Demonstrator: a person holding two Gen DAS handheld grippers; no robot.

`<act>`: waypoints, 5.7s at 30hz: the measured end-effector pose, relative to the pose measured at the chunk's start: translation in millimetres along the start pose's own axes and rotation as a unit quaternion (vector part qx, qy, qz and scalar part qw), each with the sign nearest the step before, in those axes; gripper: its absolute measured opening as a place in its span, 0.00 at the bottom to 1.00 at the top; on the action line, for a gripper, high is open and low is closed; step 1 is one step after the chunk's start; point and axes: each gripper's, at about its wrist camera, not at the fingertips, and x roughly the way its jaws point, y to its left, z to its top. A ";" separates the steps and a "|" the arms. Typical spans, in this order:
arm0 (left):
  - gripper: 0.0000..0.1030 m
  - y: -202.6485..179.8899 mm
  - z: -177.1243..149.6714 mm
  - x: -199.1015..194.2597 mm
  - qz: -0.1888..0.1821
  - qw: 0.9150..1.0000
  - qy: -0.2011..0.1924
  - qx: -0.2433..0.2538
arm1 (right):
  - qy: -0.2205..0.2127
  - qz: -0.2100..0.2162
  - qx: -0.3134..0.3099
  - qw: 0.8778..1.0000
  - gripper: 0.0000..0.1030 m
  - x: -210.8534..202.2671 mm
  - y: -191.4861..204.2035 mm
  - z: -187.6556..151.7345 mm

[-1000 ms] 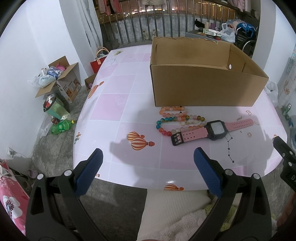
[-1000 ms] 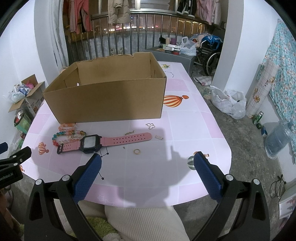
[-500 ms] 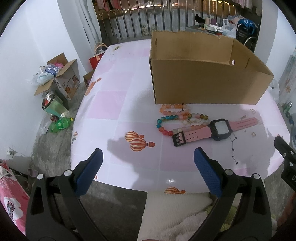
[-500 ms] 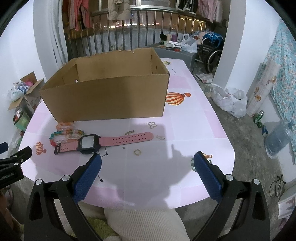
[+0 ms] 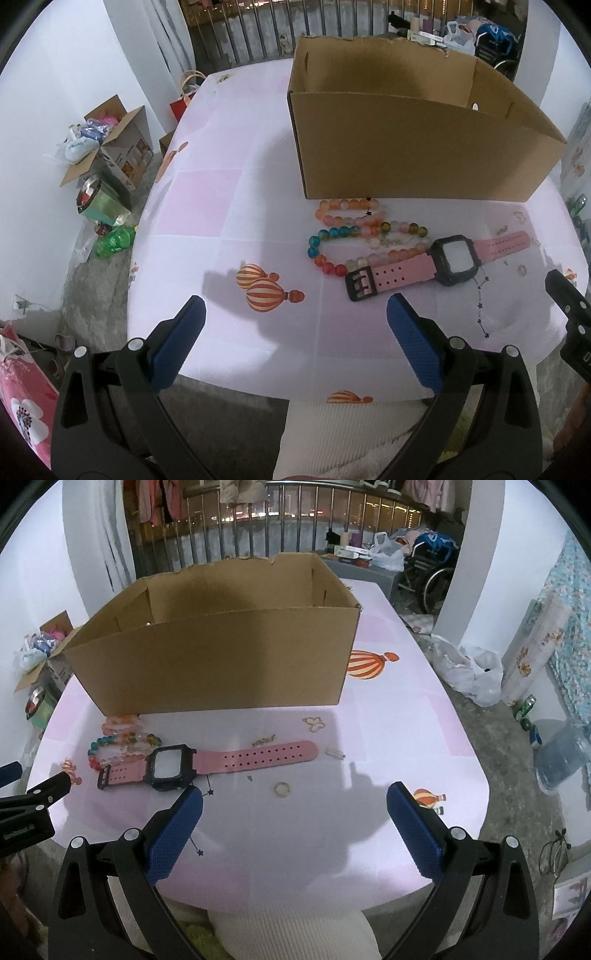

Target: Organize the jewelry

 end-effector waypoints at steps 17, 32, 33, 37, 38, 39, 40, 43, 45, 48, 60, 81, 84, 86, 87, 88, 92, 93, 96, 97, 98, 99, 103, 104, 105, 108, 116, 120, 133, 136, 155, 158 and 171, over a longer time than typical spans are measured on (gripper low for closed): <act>0.92 -14.1 11.3 25.2 -0.007 1.000 0.015 0.018 | 0.018 0.023 -0.011 1.000 0.94 29.9 -2.9 13.7; 0.92 -19.7 3.7 23.0 -0.093 0.992 -0.039 0.069 | -0.008 0.066 -0.013 0.998 0.94 36.5 -9.1 17.9; 0.92 -20.0 2.1 21.8 -0.098 0.991 -0.045 0.074 | -0.009 0.069 -0.014 0.997 0.94 36.3 -8.5 17.3; 0.92 -22.3 -2.5 19.3 -0.103 0.989 -0.055 0.088 | -0.007 0.081 -0.022 0.996 0.91 38.4 -6.2 16.3; 0.92 -21.0 -3.2 19.1 -0.108 0.989 -0.058 0.085 | -0.006 0.084 -0.024 0.996 0.89 39.4 -5.9 16.2; 0.92 -20.0 -4.9 18.7 -0.116 0.988 -0.059 0.080 | -0.004 0.086 -0.026 0.996 0.87 40.9 -5.5 16.1; 0.92 -18.3 -5.5 19.3 -0.125 0.988 -0.058 0.076 | -0.002 0.086 -0.028 0.996 0.86 42.8 -4.9 16.1; 0.92 -16.6 -8.5 17.5 -0.130 0.987 -0.063 0.069 | 0.005 0.093 -0.027 0.995 0.82 48.4 -5.3 15.9; 0.92 -17.9 -9.1 17.8 -0.124 0.987 -0.067 0.073 | 0.006 0.096 -0.028 0.995 0.80 50.7 -4.8 16.0; 0.92 -18.9 -11.1 14.4 -0.131 0.986 -0.076 0.072 | 0.001 0.102 -0.032 0.994 0.77 52.1 -3.4 16.7; 0.48 -15.7 -12.1 29.9 -0.162 0.984 -0.045 0.064 | 0.012 0.116 -0.014 0.993 0.67 64.5 -11.5 15.9; 0.39 -8.9 -9.5 47.2 -0.186 0.982 -0.013 0.029 | 0.021 0.189 0.029 0.981 0.64 74.0 -30.0 22.2; 0.37 -8.3 -9.1 47.0 -0.183 0.983 -0.014 0.029 | 0.013 0.207 0.040 0.977 0.64 70.5 -33.6 23.4; 0.36 -9.5 -9.3 46.3 -0.178 0.983 -0.015 0.033 | 0.008 0.223 0.047 0.974 0.62 67.1 -32.7 24.7; 0.36 -10.9 -9.6 45.9 -0.174 0.984 -0.016 0.037 | 0.006 0.231 0.048 0.972 0.60 65.3 -34.0 23.6; 0.36 -11.4 -9.5 45.9 -0.172 0.984 -0.016 0.039 | 0.009 0.246 0.049 0.968 0.54 65.4 -34.6 23.5; 0.35 -16.6 -9.7 45.6 -0.167 0.985 -0.018 0.049 | 0.044 0.255 0.059 0.964 0.43 79.5 -25.1 18.5; 0.35 -17.7 -9.5 45.2 -0.164 0.985 -0.018 0.051 | 0.042 0.251 0.058 0.965 0.41 80.0 -25.0 16.7; 0.35 -19.1 -9.8 44.7 -0.160 0.985 -0.018 0.055 | 0.027 0.234 0.047 0.971 0.41 73.6 -24.0 18.2; 0.35 -19.8 -9.7 44.3 -0.158 0.986 -0.018 0.057 | 0.023 0.227 0.044 0.973 0.41 72.4 -24.5 18.8; 0.35 -20.2 -9.8 44.1 -0.156 0.986 -0.018 0.059 | 0.015 0.212 0.037 0.976 0.41 69.3 -25.0 20.5; 0.35 -20.5 -9.9 43.8 -0.155 0.986 -0.018 0.060 | 0.012 0.205 0.035 0.978 0.41 68.0 -27.6 22.2; 0.35 -20.4 -10.1 43.8 -0.153 0.986 -0.018 0.060 | 0.022 0.183 0.034 0.982 0.51 73.0 -31.0 24.7; 0.35 -20.3 -10.1 43.8 -0.153 0.986 -0.018 0.060 | 0.028 0.181 0.036 0.983 0.52 75.7 -30.4 24.1; 0.35 -19.5 -9.9 44.0 -0.153 0.986 -0.018 0.060 | 0.035 0.176 0.037 0.983 0.54 78.7 -29.6 22.7; 0.35 -18.7 -9.9 44.1 -0.153 0.986 -0.019 0.060 | 0.042 0.171 0.044 0.983 0.61 82.5 -30.6 19.4; 0.35 -17.9 -10.2 44.0 -0.153 0.986 -0.019 0.059 | 0.054 0.211 0.074 0.973 0.71 85.8 -36.1 23.5; 0.35 -17.8 -10.2 44.1 -0.153 0.986 -0.019 0.060 | 0.046 0.241 0.101 0.964 0.72 81.2 -41.8 23.3; 0.35 -17.9 -9.8 43.8 -0.152 0.986 -0.020 0.060 | 0.013 0.245 0.112 0.963 0.52 74.8 -43.3 24.3; 0.35 -17.8 -10.1 43.9 -0.152 0.986 -0.020 0.060 | 0.002 0.235 0.093 0.968 0.51 73.9 -38.6 23.5; 0.35 -17.4 -9.3 43.6 -0.152 0.986 -0.021 0.061 | 0.005 0.202 0.103 0.974 0.34 94.8 -41.9 22.3; 0.35 -17.4 -8.9 43.7 -0.152 0.986 -0.021 0.061 | 0.005 0.196 0.081 0.977 0.36 93.0 -39.6 25.8; 0.35 -16.3 -8.5 43.2 -0.152 0.986 -0.022 0.060 | 0.037 0.227 -0.032 0.973 0.62 96.7 -26.4 39.0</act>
